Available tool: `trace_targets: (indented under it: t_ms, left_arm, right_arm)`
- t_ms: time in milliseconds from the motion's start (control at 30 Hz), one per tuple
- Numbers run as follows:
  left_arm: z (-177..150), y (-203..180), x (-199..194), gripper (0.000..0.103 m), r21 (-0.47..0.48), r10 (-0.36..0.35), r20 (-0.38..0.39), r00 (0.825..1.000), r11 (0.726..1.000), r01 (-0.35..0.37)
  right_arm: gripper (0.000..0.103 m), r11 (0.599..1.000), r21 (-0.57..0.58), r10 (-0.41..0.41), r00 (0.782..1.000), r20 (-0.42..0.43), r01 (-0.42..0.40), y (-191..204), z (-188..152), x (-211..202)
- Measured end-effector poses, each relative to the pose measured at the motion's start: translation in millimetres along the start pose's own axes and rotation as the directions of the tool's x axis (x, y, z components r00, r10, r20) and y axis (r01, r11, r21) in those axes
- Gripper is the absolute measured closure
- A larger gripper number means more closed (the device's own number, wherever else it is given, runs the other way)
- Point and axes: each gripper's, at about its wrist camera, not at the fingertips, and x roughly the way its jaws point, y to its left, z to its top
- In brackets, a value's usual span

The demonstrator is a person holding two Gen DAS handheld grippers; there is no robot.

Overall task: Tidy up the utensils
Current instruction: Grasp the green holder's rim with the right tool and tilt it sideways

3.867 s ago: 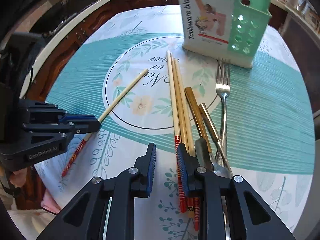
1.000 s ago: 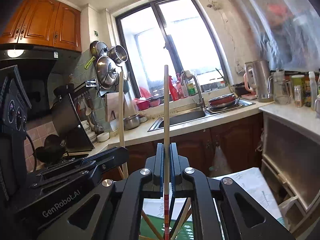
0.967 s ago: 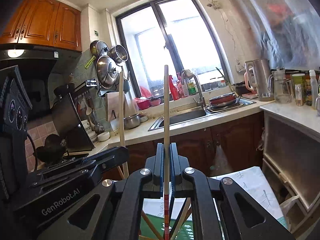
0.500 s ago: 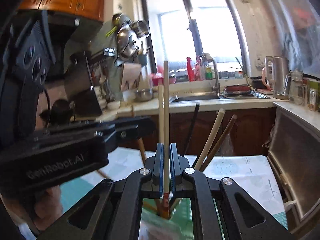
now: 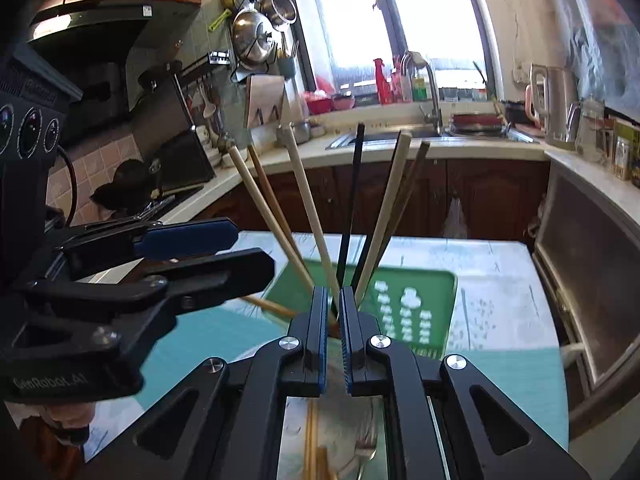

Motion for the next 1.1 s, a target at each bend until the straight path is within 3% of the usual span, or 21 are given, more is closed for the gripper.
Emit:
trace_targets:
  t_ms: [167,300,467,633,733,867,1100]
  left_arm:
    - [-21,5,-10,0.062,-0.058,-0.017,-0.111,0.994,0.998,0.011]
    - [-37,10,-6,0.057,-0.088,-0.02,-0.18,0.984,0.996,0.004]
    - [-50,14,19,0.057,-0.076,0.049,-0.213,0.976,0.995,-0.067]
    - [-59,21,43,0.056,-0.105,0.041,-0.271,0.962,0.992,-0.072]
    - [-61,29,48,0.056,-0.137,0.029,-0.28,0.96,0.988,-0.069]
    - [-62,39,49,0.056,-0.138,0.051,-0.273,0.961,0.986,-0.092]
    - [-66,67,46,0.056,-0.199,0.087,-0.283,0.955,0.969,-0.147]
  right_arm:
    - [0.097,0.999,0.053,0.016,0.991,-0.13,-0.009,9,-25,-25]
    - [0.096,0.999,0.047,-0.018,0.981,-0.194,0.028,15,-50,-35]
    - [0.096,0.998,0.011,-0.066,0.977,-0.203,0.07,20,-64,-34]
    - [0.096,0.994,0.022,-0.096,0.962,-0.257,0.105,17,-77,-15]
    - [0.096,0.993,0.051,-0.089,0.957,-0.278,0.107,5,-82,-3]
    - [0.097,0.996,0.061,-0.044,0.966,-0.254,0.062,-4,-79,1]
    - [0.097,0.997,0.02,-0.061,0.959,-0.276,0.069,3,-73,11]
